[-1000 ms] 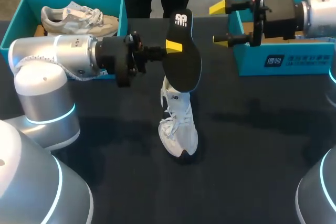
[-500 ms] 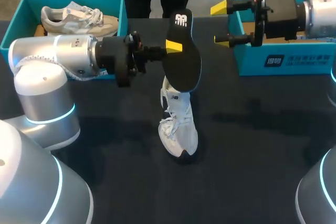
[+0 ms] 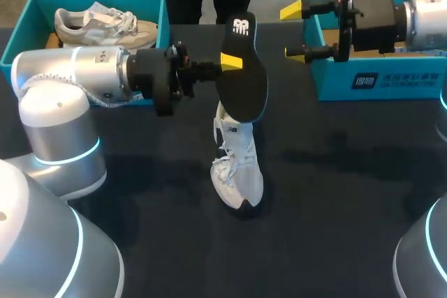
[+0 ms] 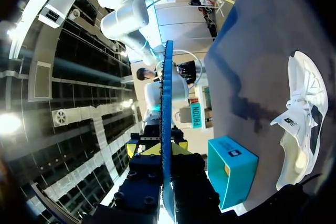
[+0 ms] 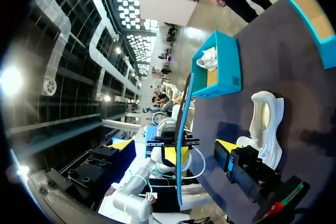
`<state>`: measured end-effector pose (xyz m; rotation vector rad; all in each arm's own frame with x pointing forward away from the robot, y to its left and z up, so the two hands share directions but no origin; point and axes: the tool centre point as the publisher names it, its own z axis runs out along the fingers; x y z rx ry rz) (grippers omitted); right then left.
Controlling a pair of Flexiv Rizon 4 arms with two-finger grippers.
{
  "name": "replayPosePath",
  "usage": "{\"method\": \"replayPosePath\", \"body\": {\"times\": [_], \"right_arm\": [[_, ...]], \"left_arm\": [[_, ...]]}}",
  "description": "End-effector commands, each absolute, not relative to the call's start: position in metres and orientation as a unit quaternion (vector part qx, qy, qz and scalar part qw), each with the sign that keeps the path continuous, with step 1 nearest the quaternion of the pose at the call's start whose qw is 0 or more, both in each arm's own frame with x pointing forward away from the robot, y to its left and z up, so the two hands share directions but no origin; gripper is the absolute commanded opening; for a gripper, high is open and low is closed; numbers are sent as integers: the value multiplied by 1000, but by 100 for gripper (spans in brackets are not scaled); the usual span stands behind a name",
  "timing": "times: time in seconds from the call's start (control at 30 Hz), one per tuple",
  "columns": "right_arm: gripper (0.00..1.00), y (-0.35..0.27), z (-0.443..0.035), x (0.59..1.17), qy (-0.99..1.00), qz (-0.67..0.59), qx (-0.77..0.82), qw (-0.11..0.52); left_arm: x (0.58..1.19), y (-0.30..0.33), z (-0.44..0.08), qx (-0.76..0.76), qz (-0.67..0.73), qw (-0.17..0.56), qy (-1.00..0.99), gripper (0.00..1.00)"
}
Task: Take the shoe out of the shoebox, open the shoe tongue, remove and reinsert the insole, then place the shoe into the shoebox
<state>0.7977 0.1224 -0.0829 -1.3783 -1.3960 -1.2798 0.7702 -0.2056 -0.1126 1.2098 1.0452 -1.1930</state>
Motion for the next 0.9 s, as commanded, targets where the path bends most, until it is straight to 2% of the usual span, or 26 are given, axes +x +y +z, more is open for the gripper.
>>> {"method": "replayPosePath", "body": {"times": [0.03, 0.27, 0.9], "right_arm": [[100, 124, -84, 795, -545, -504, -538, 399], [100, 114, -100, 778, -568, -483, -522, 414], [100, 81, -107, 759, -584, -471, -531, 394]], "left_arm": [[770, -206, -113, 510, -502, 543, 440, 0], [770, -206, -113, 510, -502, 543, 440, 0], [770, -206, -113, 510, -502, 543, 440, 0]]}}
